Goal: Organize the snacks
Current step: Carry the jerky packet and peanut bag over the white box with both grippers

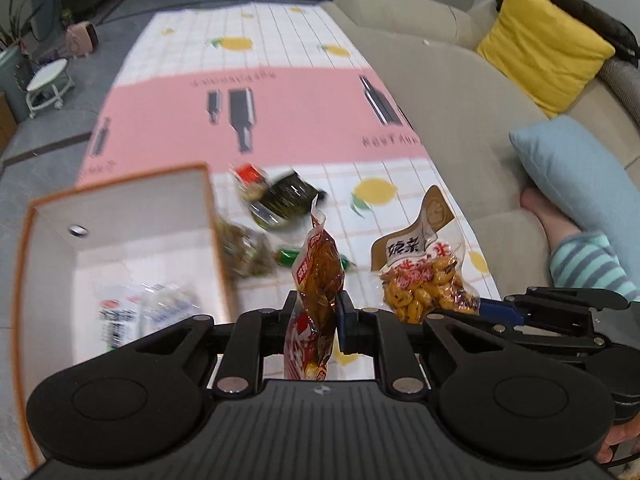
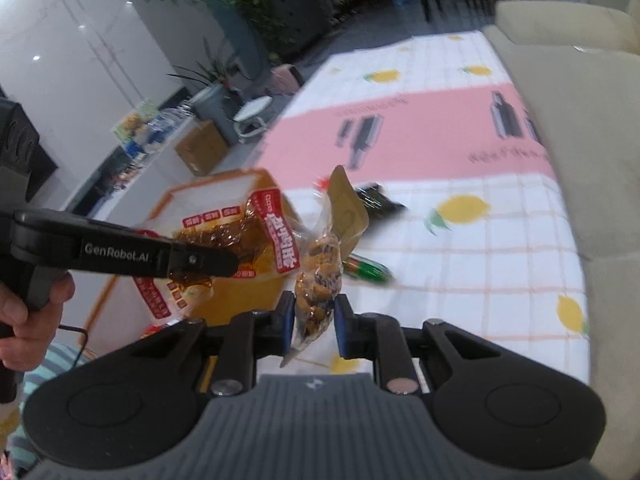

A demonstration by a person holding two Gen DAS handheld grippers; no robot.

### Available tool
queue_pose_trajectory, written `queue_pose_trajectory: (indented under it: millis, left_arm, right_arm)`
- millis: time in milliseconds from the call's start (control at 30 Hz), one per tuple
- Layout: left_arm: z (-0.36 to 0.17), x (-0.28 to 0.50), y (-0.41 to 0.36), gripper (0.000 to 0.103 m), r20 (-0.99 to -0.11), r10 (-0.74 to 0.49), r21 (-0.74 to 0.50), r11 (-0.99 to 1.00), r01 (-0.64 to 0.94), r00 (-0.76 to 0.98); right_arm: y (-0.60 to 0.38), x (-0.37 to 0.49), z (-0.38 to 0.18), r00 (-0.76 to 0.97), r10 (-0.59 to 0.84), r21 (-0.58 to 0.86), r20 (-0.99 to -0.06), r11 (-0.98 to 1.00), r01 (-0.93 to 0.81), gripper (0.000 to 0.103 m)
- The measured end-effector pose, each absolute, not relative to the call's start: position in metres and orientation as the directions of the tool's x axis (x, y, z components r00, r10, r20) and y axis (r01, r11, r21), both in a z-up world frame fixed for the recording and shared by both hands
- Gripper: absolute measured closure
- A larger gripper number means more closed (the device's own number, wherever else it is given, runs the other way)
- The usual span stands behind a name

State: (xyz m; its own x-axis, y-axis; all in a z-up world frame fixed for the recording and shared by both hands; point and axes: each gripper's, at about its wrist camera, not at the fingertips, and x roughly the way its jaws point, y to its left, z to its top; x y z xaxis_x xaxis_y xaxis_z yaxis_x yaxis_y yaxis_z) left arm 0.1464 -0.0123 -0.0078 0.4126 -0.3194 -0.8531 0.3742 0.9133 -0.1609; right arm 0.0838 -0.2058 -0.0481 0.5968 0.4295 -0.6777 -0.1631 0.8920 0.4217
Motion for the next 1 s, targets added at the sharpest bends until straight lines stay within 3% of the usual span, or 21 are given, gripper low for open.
queue_pose_trajectory:
  millis: [367, 667, 1000]
  left_arm:
    - [0.031, 0.162, 0.064, 0.084, -0.854, -0.170, -0.019, 0.954, 0.298, 0.492]
    - [-0.012, 0.195, 0.107, 0.084, -0.892, -0.105, -0.017, 0.980, 0.199, 0.439]
    - [-0.073, 0.211, 0.123, 0.084, -0.931, -0.018, 0.056, 0.980, 0.192, 0.364]
  right_arm:
    - [-0.119, 0.117, 0.001, 0.554, 0.555, 0.425, -0.621, 0.832, -0.357, 0.086]
    - [-0.032, 0.162, -0.018, 0.445, 0.542, 0.346, -0.713, 0.824, -0.448, 0.086]
    - [0.011, 0.200, -0.070, 0.326, 0.490, 0.331, -0.809, 0.837, -0.435, 0.086]
